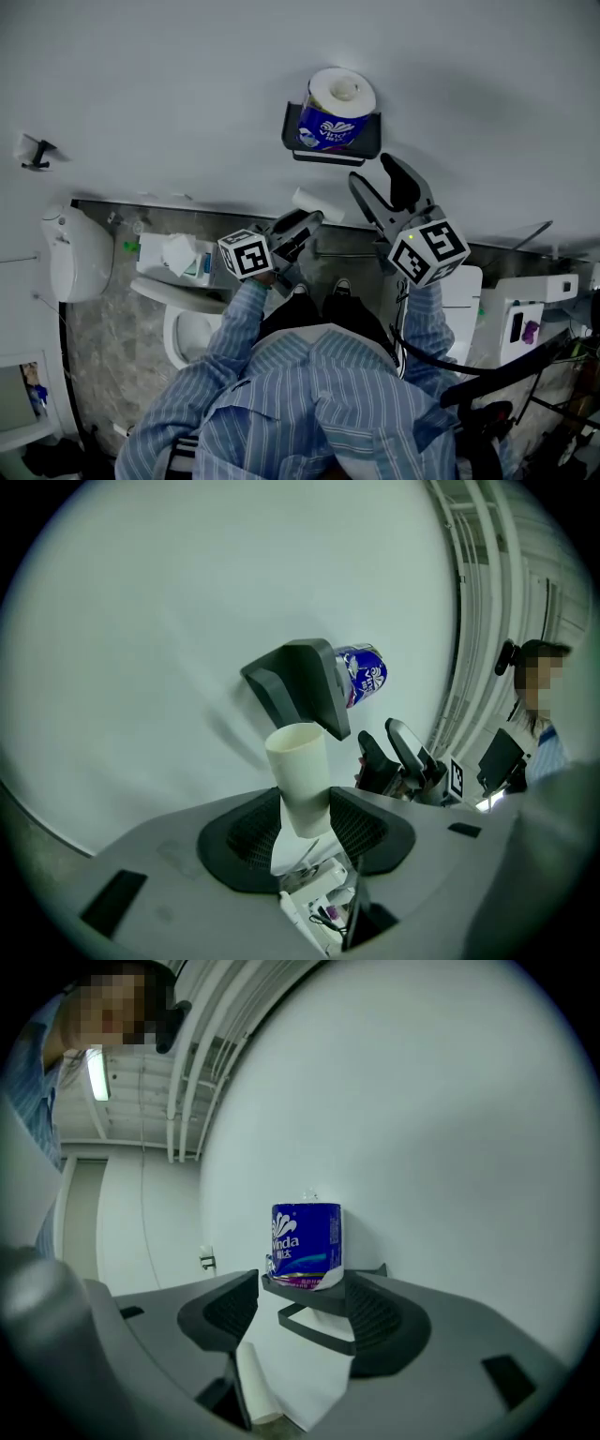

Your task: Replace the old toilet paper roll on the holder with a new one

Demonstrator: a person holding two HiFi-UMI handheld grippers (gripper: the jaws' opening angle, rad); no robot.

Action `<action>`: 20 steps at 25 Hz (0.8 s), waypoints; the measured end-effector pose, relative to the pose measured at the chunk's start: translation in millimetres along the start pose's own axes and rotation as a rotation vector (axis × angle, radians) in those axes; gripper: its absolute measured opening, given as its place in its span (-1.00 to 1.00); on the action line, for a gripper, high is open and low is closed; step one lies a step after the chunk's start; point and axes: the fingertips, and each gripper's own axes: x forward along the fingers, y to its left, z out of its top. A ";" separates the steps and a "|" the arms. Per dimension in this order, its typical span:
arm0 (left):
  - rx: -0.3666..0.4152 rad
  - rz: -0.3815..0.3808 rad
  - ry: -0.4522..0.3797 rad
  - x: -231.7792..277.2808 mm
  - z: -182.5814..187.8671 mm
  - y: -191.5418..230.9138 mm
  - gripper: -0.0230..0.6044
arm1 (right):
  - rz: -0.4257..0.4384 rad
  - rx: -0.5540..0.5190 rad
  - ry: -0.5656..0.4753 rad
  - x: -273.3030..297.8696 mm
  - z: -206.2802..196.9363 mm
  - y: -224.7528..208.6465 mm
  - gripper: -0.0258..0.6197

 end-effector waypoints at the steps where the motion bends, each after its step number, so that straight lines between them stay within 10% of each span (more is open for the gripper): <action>1: 0.005 0.006 -0.001 -5.5 1.5 1.9 -0.40 | -0.023 0.003 -0.010 4.4 4.1 -0.5 -0.06; 20: 0.012 0.073 -0.084 -79.5 40.1 35.7 -0.40 | -0.213 0.093 -0.066 76.0 50.7 -8.6 0.28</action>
